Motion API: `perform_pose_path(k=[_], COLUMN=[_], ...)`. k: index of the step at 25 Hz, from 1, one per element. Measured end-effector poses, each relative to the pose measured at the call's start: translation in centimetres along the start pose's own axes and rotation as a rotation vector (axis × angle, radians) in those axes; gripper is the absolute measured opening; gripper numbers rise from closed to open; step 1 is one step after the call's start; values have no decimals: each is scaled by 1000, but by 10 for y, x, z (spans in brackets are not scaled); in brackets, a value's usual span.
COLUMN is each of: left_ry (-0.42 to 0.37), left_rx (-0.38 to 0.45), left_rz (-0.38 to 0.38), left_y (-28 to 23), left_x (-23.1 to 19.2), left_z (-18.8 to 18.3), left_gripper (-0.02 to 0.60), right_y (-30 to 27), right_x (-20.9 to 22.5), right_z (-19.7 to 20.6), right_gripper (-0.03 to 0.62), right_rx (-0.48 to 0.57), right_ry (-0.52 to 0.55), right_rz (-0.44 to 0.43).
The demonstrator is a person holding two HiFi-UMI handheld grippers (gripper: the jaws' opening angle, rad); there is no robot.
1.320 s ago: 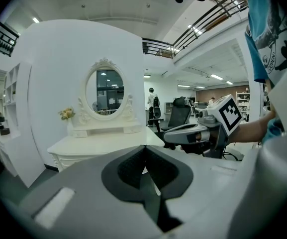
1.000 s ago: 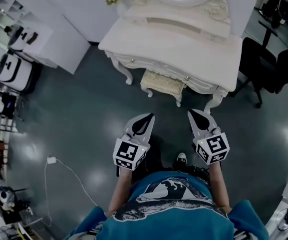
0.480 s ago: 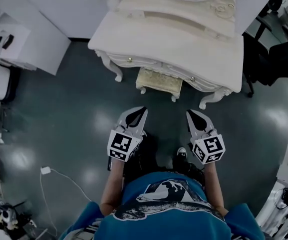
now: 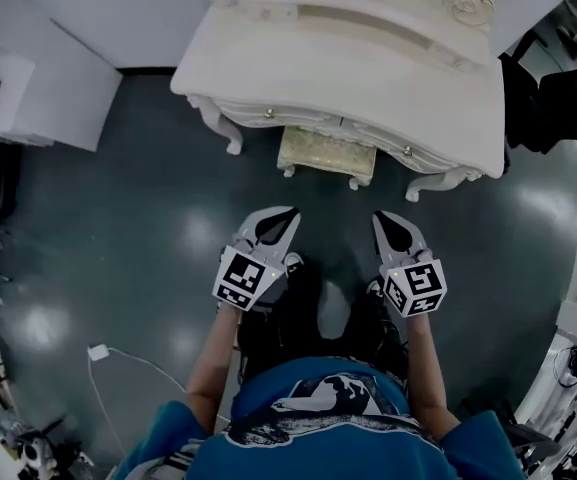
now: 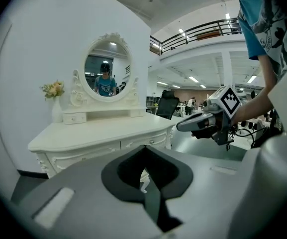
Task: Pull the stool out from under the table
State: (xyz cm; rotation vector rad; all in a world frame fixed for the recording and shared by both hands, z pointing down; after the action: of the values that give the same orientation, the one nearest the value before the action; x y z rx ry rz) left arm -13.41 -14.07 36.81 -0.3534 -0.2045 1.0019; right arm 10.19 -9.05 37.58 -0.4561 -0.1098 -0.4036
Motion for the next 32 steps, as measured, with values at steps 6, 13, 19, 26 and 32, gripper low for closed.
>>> perform_pose_path(k=[6,13,19,26,32], left_ry=[2,42,75,120,176], left_rx=[-23,-63,-104,-174,-210], left_rz=[29,70,52,44,53], left_y=[-17,-49,-86,-130,-161], left_x=[-37,-69,-97,-112,-125], left_z=[36,88,135,175,211], left_gripper=[12,26,43,81,123], right_y=[-22,-49,-83,-121,-155], right_x=[10,46,85,132,165], right_z=[27,74,104,152,196], right_gripper=[3,5,5,52,100], right_rx=[-42,-130,-136,-130,-196], right_ry=[-74,-137,-221,-343,-358], right_rz=[37,79,102,108,101])
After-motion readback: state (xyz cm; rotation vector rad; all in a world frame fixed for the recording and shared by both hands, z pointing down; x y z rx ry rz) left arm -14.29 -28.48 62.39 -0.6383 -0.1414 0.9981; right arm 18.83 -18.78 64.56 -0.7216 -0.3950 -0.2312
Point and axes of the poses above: the fingertips, and each gripper's own axes: y backward along the fingers, x to its right, z out of its underside, the point moved 8 cm from there along y, backward along the fingers, and after that the axes turned 2 degrees about -y, right-handed, at the moved point
